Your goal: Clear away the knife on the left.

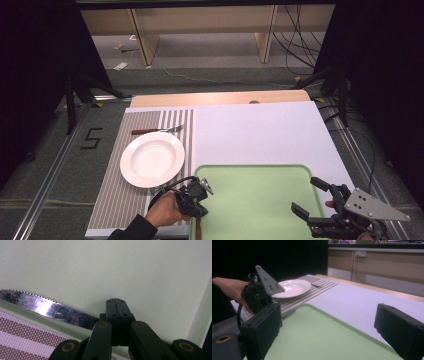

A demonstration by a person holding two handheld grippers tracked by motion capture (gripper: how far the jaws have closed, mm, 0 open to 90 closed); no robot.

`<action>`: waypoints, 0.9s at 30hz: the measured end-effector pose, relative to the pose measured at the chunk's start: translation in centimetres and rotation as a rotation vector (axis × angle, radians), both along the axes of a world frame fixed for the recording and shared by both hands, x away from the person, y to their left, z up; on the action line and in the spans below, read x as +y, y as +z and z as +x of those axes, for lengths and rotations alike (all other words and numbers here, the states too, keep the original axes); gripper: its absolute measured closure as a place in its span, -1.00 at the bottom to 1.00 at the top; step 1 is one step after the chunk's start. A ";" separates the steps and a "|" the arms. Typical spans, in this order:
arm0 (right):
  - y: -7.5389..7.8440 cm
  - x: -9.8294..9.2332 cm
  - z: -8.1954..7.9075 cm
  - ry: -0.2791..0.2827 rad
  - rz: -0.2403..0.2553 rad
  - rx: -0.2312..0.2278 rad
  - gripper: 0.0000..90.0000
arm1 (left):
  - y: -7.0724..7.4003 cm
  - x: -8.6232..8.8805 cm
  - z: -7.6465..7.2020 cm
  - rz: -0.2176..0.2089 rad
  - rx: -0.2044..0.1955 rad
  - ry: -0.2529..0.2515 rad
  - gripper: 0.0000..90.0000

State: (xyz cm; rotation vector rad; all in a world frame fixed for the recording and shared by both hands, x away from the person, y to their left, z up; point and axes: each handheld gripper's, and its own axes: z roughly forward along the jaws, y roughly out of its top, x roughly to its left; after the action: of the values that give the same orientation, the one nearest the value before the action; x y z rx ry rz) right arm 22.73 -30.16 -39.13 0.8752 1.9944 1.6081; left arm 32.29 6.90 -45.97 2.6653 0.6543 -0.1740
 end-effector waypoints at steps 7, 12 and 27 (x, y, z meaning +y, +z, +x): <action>0.0 0.0 0.0 0.000 -0.001 -0.002 -0.81 | 0.0 -0.1 0.0 0.005 -0.011 0.003 0.98; 0.0 0.0 0.0 0.000 0.000 -0.001 -0.81 | 0.4 -0.1 -0.1 -0.029 -0.005 0.013 0.68; 0.0 0.0 0.0 0.001 -0.002 -0.003 -0.81 | 2.0 -0.5 -1.0 -0.181 -0.121 0.055 -0.48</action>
State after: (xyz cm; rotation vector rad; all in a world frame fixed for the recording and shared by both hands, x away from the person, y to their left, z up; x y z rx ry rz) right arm 22.72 -30.14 -39.13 0.8709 1.9944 1.6071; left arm 31.33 6.35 -43.97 2.4599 0.6409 -0.0533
